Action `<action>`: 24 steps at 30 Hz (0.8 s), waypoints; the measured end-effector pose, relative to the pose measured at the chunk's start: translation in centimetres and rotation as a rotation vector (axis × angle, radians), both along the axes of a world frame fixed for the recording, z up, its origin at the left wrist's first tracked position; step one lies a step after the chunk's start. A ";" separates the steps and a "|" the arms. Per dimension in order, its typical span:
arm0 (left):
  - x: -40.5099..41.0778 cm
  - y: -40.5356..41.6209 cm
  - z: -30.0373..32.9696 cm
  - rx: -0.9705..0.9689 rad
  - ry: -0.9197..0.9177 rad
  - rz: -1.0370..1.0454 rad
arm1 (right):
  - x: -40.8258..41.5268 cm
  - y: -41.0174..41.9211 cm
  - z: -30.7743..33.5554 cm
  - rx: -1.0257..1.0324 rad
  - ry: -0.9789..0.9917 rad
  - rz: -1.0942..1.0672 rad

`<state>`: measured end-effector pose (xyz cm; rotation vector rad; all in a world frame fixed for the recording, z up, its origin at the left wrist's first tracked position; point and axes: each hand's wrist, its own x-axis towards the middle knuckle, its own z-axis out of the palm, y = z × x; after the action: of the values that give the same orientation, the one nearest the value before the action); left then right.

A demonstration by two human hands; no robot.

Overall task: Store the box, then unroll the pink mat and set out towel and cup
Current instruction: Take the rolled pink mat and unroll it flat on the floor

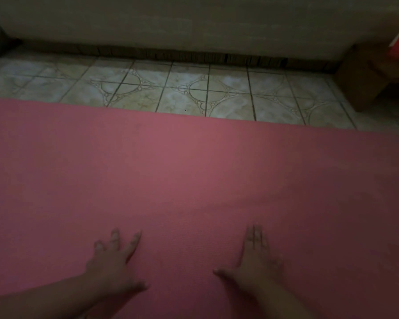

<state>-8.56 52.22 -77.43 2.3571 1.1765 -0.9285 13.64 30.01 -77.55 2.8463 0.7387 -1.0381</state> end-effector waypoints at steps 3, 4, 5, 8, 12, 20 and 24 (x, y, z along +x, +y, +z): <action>1.3 -2.6 -0.4 -0.042 -0.011 -0.024 | 1.6 -3.1 -0.1 -0.024 -0.023 -0.011; 1.9 -3.4 -0.5 -0.057 -0.014 -0.030 | 2.2 -4.0 -0.1 -0.039 -0.028 -0.012; 2.4 -4.0 -0.5 -0.068 -0.020 -0.027 | 2.7 -4.8 -0.1 -0.052 -0.032 -0.013; 4.4 -4.4 0.0 0.006 -0.058 -0.054 | 3.5 -6.1 -0.3 -0.084 -0.055 -0.003; 7.0 -1.2 1.1 0.227 -0.215 -0.135 | 3.1 -4.2 -0.5 0.039 -0.181 -0.006; 9.8 5.3 0.0 0.083 -0.174 -0.040 | 1.4 6.8 -0.7 0.136 -0.042 0.073; 10.6 5.4 -0.6 0.056 -0.099 -0.026 | 1.4 7.5 -1.6 0.094 0.012 0.060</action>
<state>2.00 57.57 -78.07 2.4375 1.1509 -0.7873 15.00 37.55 -79.18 2.8779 0.8915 -1.0402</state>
